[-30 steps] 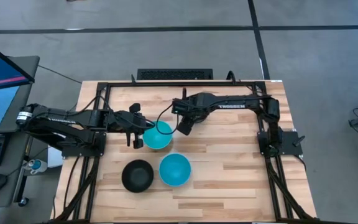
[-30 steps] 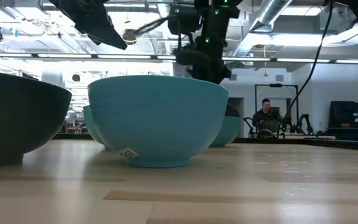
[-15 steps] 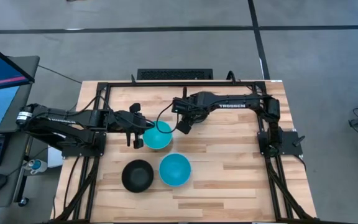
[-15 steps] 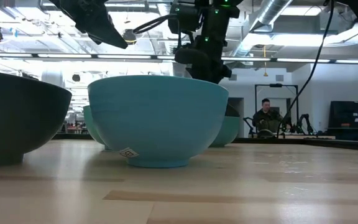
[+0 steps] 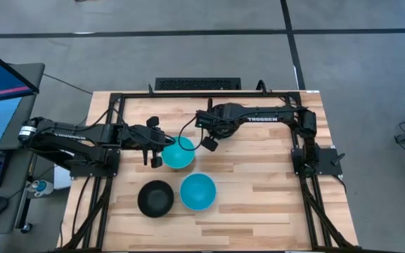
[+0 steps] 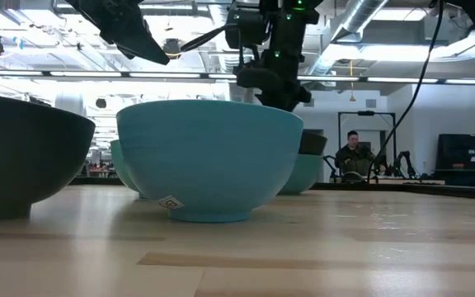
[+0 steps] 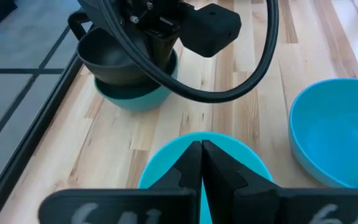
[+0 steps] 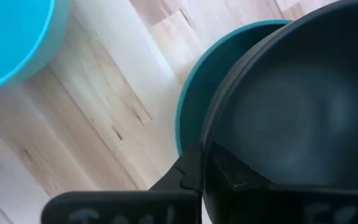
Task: Nest bowls inside each other
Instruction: Stack the top black bowl on the green bowl
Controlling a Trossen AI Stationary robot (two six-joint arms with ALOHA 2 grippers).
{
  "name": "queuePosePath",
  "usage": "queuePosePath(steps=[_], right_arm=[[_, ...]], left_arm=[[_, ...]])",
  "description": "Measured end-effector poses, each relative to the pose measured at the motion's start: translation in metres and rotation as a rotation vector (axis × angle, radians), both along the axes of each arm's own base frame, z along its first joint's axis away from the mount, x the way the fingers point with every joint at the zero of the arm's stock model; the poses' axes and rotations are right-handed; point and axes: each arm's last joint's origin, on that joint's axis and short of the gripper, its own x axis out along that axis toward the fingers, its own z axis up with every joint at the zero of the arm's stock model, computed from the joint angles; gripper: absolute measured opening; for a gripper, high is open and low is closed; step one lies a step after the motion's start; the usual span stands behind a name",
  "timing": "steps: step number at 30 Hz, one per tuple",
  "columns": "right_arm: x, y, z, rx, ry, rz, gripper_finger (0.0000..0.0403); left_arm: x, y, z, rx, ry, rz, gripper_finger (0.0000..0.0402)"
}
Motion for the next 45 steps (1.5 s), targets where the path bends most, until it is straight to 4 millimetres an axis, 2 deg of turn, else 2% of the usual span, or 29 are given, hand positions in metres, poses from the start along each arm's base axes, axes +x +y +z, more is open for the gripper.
queuePosePath(steps=[8, 14, 33, 45], right_arm=[[-0.002, 0.001, 0.0, 0.02, 0.02, 0.004, 0.0014], [-0.007, 0.003, -0.001, 0.032, 0.075, -0.012, 0.0028], [-0.011, 0.002, -0.002, 0.042, 0.113, -0.033, 0.0022], [-0.006, 0.005, -0.002, 0.078, 0.064, -0.02, 0.0086]], left_arm=[[0.001, 0.0, 0.001, 0.003, -0.012, 0.003, 0.0002], [0.003, 0.001, 0.005, 0.032, -0.056, 0.009, 0.0002], [0.003, 0.001, 0.005, 0.032, -0.055, 0.009, 0.0002], [0.003, 0.001, 0.005, 0.032, -0.054, 0.009, 0.0002]])
